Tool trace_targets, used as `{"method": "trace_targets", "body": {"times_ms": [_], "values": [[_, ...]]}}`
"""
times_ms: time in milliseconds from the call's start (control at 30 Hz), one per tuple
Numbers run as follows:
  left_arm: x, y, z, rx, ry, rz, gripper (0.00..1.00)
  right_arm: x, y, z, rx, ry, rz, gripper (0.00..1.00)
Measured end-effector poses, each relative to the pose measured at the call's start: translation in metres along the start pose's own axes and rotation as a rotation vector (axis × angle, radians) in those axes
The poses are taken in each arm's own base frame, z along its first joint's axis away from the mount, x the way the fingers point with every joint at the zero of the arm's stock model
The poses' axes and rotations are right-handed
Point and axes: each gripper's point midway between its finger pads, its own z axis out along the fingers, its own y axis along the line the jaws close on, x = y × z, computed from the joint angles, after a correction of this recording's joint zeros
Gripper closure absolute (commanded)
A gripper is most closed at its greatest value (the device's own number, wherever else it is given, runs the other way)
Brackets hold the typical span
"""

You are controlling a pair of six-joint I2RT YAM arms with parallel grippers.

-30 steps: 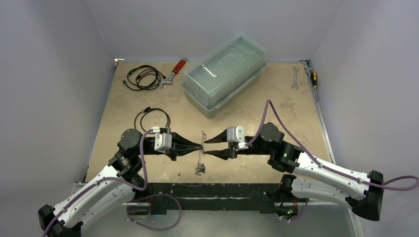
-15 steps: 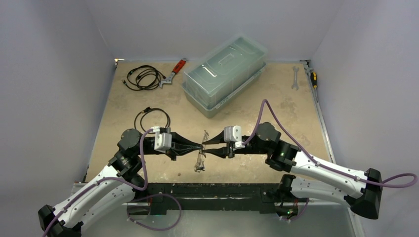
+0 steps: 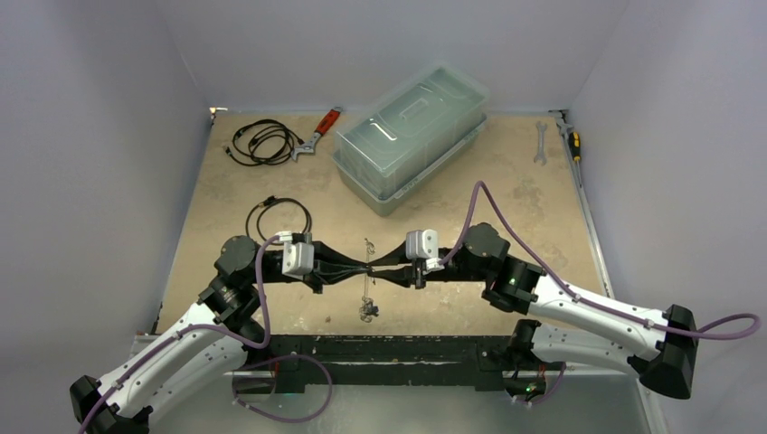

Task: Put the keys on the keyring

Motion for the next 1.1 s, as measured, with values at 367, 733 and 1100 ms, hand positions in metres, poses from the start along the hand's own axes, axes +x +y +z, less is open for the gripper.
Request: {"method": "trace_targets", "body": {"times_ms": [367, 733, 1100], "values": [[0.000, 0.001, 0.000, -0.004, -0.001, 0.001, 1.00, 0.004, -0.001, 0.003, 0.000, 0.007, 0.006, 0.89], [0.001, 0.003, -0.002, -0.021, 0.006, -0.001, 0.81, 0.003, -0.002, 0.004, 0.004, 0.003, 0.011, 1.00], [0.003, 0.010, -0.007, -0.058, 0.081, 0.022, 0.46, 0.014, -0.022, 0.003, 0.076, 0.220, 0.062, 1.00]]}}
